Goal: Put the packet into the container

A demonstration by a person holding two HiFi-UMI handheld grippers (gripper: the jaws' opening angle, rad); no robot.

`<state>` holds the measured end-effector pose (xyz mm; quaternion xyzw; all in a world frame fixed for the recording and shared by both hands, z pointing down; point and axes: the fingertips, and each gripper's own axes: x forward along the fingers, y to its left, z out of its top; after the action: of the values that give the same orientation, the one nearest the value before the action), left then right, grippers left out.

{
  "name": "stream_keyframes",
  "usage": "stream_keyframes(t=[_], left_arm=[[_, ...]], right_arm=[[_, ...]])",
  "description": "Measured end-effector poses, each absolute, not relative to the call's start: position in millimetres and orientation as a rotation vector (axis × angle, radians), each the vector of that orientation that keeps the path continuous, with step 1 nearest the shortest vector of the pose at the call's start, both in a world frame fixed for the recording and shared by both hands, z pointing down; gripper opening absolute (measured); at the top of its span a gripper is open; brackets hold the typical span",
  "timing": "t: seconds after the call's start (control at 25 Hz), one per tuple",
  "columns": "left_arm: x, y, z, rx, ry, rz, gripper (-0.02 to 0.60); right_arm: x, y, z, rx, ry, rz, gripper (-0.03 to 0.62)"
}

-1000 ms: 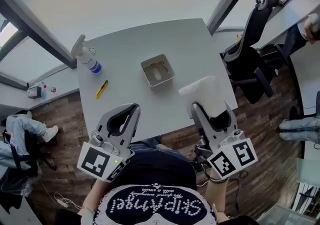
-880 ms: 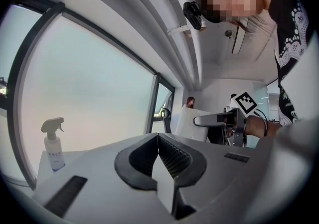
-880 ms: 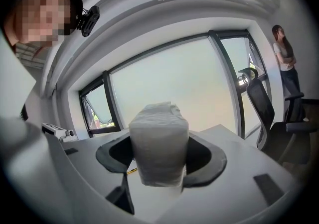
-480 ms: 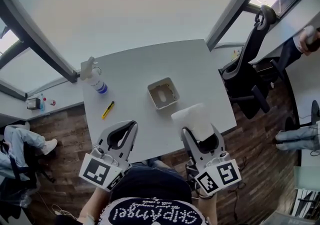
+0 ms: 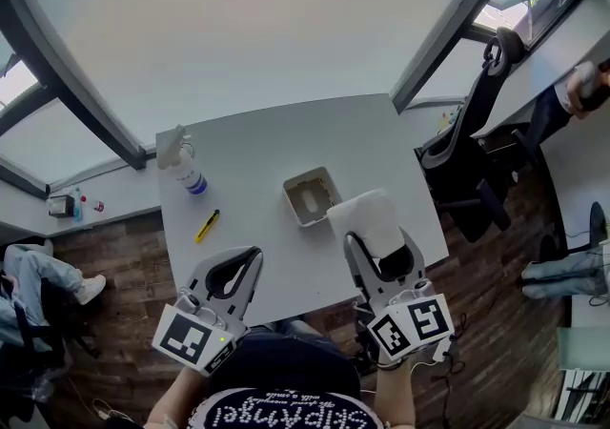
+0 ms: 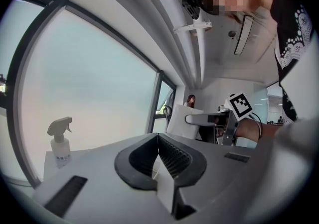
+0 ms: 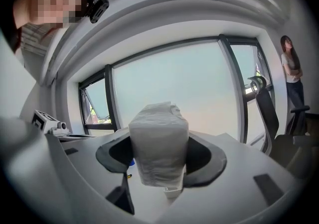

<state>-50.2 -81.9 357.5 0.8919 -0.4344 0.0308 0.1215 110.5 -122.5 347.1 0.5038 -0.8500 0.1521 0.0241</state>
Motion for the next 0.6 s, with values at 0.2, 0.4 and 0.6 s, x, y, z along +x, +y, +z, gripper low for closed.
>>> stream_keyframes(t=[0.2,0.4,0.6], left_arm=[[-51.2,-85.1,355.3,2.598,-1.286,0.082,0.008],[-48.7,-90.0,353.1,2.598,-1.305,0.098,0.008],[-48.6,-93.8,357.3,2.576,-1.324,0.099,0.008]], right_arm=[[109.0,-149.3,359.8,1.543,-2.634,0.462,0.275],[103.5,-170.4,378.3,1.521,-2.603,0.516,0.275],[97.7,-186.7,399.1,1.472,-2.581,0.534,0.275]])
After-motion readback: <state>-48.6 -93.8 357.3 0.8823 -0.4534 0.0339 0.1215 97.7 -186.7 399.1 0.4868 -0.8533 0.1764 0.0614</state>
